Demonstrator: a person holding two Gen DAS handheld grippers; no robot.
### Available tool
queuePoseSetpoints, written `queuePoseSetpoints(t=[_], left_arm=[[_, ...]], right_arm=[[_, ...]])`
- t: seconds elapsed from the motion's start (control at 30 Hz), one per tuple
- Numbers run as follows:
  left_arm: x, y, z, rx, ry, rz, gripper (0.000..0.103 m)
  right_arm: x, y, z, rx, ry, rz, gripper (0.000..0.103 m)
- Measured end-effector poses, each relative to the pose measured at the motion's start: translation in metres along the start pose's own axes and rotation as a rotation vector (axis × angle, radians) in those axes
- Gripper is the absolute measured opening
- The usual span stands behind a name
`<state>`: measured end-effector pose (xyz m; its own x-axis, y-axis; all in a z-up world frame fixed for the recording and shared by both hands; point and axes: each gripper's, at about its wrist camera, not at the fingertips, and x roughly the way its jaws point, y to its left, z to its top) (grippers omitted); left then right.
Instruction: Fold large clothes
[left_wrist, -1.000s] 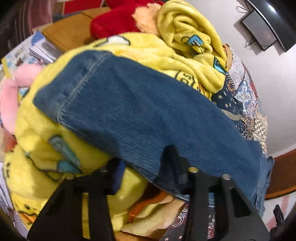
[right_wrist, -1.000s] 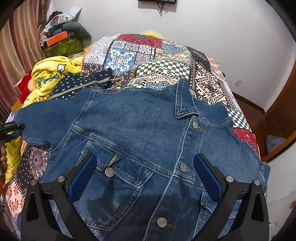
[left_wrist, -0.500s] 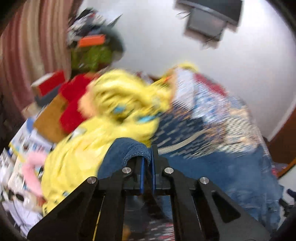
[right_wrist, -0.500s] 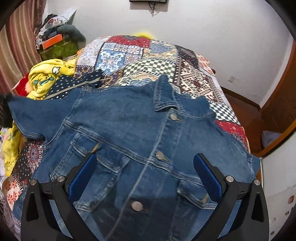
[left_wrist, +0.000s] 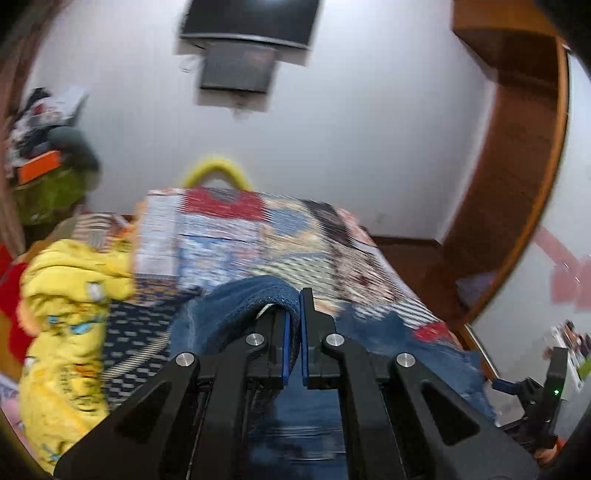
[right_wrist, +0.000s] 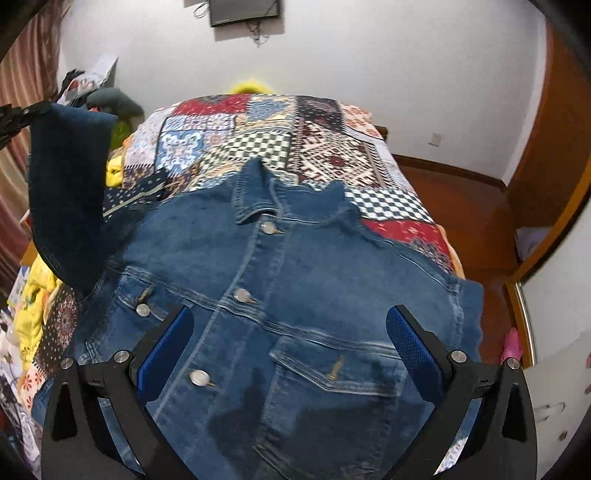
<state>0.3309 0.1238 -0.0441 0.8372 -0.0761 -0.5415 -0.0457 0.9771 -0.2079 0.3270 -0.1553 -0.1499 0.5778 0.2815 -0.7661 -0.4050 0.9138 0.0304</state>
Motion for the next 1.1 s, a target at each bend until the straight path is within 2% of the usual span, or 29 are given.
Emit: queuePoseSetpoints(t=[0.1, 0.27, 0.43, 0.67, 0.77, 0.87, 0.93, 1.1], left_arm=[[0.031, -0.042, -0.010, 0.049, 0.067, -0.045, 0.003], [0.077, -0.107, -0.055, 0.111, 0.213, -0.113, 0.003], [0.116, -0.140, -0.107, 0.127, 0.395, -0.192, 0.003], [0.129, -0.177, -0.161, 0.278, 0.513, -0.210, 0.003], [0.129, -0.176, -0.168, 0.297, 0.549, -0.206, 0.012], [0.120, -0.165, -0.168, 0.285, 0.562, -0.216, 0.029], [0.110, -0.156, -0.165, 0.275, 0.545, -0.215, 0.046], [0.073, -0.116, -0.147, 0.254, 0.477, -0.183, 0.057]], right_arm=[[-0.004, -0.018, -0.005, 0.032, 0.003, -0.002, 0.103], [-0.009, -0.043, -0.018, 0.081, 0.010, -0.010, 0.103], [-0.009, -0.062, -0.030, 0.122, 0.036, -0.007, 0.103], [-0.005, -0.075, -0.042, 0.147, 0.075, -0.040, 0.103], [-0.004, -0.074, -0.042, 0.139, 0.085, -0.044, 0.103], [-0.007, -0.070, -0.040, 0.120, 0.079, -0.050, 0.103], [-0.009, -0.065, -0.037, 0.101, 0.067, -0.046, 0.103], [-0.013, -0.047, -0.023, 0.068, 0.033, -0.007, 0.103]])
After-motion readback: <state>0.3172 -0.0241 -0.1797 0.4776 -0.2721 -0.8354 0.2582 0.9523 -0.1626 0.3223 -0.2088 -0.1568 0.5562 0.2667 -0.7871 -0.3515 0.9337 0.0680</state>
